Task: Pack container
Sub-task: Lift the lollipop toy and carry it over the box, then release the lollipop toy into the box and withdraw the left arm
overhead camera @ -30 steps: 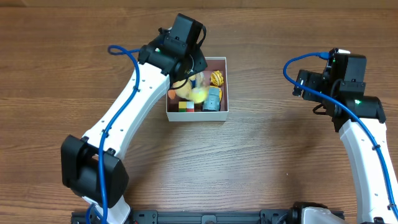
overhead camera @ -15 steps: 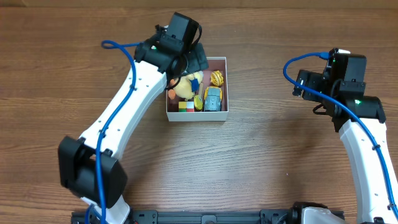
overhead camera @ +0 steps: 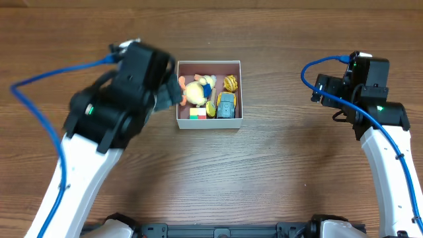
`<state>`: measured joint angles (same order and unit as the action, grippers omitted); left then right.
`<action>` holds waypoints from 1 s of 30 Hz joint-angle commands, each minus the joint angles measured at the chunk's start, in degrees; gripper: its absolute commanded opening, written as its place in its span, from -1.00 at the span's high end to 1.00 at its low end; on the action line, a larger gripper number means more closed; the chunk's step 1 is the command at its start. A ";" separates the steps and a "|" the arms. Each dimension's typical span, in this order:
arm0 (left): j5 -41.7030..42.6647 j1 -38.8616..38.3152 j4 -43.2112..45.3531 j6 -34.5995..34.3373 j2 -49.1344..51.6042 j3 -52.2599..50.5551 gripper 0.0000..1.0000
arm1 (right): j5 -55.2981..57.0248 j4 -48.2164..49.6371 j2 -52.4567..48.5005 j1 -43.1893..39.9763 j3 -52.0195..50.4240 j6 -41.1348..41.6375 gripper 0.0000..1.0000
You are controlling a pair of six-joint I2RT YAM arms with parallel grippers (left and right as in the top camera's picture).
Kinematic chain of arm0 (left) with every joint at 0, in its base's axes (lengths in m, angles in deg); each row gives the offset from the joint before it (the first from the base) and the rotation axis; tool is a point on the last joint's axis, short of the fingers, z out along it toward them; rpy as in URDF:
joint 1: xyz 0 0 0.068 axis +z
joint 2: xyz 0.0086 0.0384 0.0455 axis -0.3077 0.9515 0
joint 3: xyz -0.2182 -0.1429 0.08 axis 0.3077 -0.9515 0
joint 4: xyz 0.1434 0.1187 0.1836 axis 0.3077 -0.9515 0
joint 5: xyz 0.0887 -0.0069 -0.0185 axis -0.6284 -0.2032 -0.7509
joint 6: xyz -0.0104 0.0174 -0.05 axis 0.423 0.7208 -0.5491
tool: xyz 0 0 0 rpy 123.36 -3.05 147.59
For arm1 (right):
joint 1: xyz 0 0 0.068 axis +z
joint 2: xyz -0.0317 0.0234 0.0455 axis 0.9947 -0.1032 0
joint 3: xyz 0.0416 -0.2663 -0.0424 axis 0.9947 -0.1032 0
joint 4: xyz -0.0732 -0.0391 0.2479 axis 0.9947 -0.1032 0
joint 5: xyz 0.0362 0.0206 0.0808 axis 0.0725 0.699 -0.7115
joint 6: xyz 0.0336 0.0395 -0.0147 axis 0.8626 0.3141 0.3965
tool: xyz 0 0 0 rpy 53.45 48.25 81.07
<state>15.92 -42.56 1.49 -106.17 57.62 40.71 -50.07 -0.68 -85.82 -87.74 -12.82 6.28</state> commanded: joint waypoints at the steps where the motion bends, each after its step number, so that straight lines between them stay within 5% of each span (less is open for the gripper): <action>1: 0.66 -0.15 4.20 -0.76 -9.31 -12.52 -1.00 | 0.81 0.39 0.13 -0.11 0.07 -0.42 -1.00; 7: 7.87 -0.87 13.79 -2.89 -18.03 -24.90 -1.00 | 0.81 0.39 0.13 -0.11 0.07 -0.39 -1.00; 11: 12.83 -0.87 13.60 -7.56 -17.16 -26.60 -1.00 | 0.81 0.39 0.13 -0.11 0.07 -0.42 -1.00; 22: 15.91 -0.90 8.81 -6.71 -12.28 -26.60 -1.00 | 0.81 0.39 0.13 -0.11 0.07 -0.42 -1.00; 30: 20.46 -0.92 19.56 19.02 -10.95 -26.84 -1.00 | 0.81 0.39 0.13 -0.11 0.07 -0.39 -1.00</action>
<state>32.37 -43.07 18.52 -101.69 46.23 14.29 -50.07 -0.66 -85.82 -87.74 -12.82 6.28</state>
